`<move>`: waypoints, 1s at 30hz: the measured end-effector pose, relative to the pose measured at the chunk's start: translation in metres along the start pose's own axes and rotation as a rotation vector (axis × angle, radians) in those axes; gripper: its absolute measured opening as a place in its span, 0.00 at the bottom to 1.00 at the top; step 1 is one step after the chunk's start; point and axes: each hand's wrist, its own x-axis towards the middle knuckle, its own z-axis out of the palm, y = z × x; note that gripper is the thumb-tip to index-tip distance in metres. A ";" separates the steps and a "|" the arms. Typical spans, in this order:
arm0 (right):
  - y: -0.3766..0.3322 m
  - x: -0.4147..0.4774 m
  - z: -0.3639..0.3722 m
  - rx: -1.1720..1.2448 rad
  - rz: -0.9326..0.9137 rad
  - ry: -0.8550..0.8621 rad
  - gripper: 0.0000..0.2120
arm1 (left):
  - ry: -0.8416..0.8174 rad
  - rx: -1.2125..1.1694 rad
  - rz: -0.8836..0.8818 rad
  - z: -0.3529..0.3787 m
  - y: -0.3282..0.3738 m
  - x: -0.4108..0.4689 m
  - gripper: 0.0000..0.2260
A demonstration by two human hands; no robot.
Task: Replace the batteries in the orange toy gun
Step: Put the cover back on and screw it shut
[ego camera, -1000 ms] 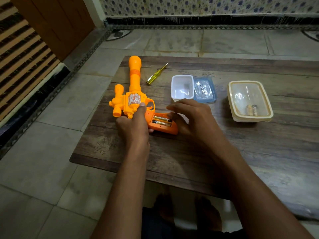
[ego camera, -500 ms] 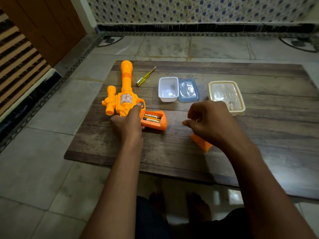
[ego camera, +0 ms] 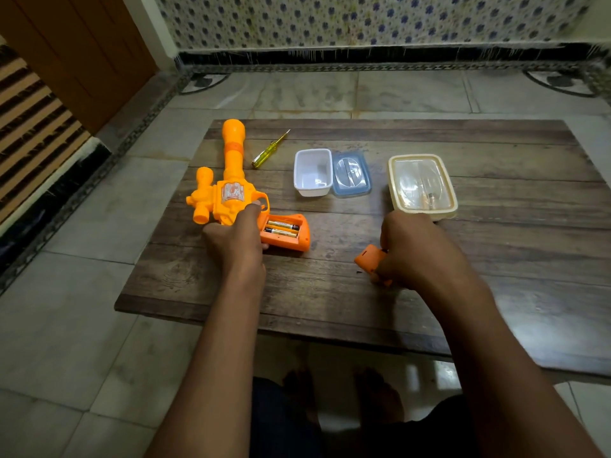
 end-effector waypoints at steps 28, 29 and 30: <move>-0.039 0.003 0.006 0.206 -0.234 0.367 0.14 | -0.003 -0.014 -0.006 0.000 0.000 0.004 0.27; -0.042 0.007 0.009 0.284 -0.270 0.384 0.13 | -0.002 -0.014 -0.007 -0.001 0.000 0.004 0.27; -0.044 0.011 0.014 0.373 -0.295 0.396 0.13 | -0.002 -0.015 -0.007 -0.001 -0.001 0.004 0.27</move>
